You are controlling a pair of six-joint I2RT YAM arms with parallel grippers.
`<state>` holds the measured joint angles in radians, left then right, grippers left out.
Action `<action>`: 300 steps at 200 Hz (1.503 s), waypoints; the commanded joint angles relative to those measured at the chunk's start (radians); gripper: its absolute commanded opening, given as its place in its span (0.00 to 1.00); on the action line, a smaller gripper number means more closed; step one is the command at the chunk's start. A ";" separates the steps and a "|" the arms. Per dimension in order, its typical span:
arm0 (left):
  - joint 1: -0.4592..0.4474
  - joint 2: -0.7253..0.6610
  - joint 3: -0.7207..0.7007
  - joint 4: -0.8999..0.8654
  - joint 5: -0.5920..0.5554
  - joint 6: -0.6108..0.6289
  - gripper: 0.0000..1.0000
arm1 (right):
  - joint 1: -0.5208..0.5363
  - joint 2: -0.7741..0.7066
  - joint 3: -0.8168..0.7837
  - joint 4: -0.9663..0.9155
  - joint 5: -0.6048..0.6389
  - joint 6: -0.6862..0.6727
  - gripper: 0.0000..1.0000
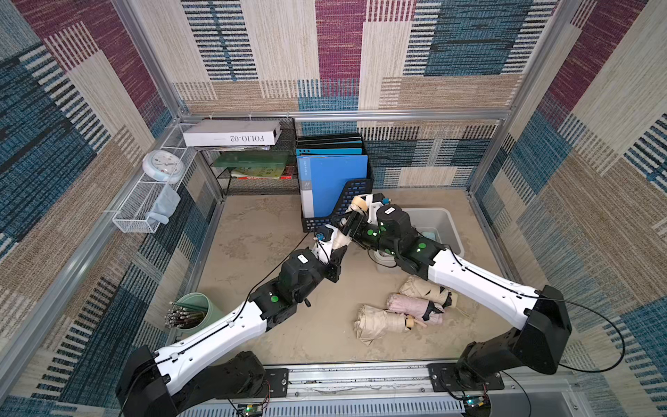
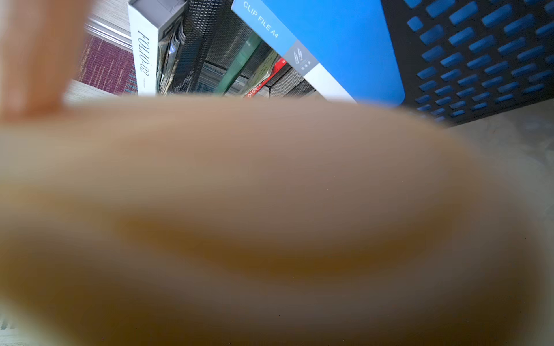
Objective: Put the umbrella into the storage box
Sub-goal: Pick up the umbrella from the center of the board, then place the umbrella in the storage box.
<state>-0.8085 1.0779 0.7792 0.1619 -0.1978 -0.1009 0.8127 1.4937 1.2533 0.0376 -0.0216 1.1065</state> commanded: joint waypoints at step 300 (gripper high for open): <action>0.038 0.169 -0.028 0.140 0.022 -0.227 0.81 | -0.523 0.125 0.182 -0.761 0.254 -1.062 0.32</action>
<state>-0.7807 1.2339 0.7391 0.2905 -0.1864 -0.3111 0.3046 1.5787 1.4277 -0.6971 0.1318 0.1581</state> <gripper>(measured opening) 0.807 0.448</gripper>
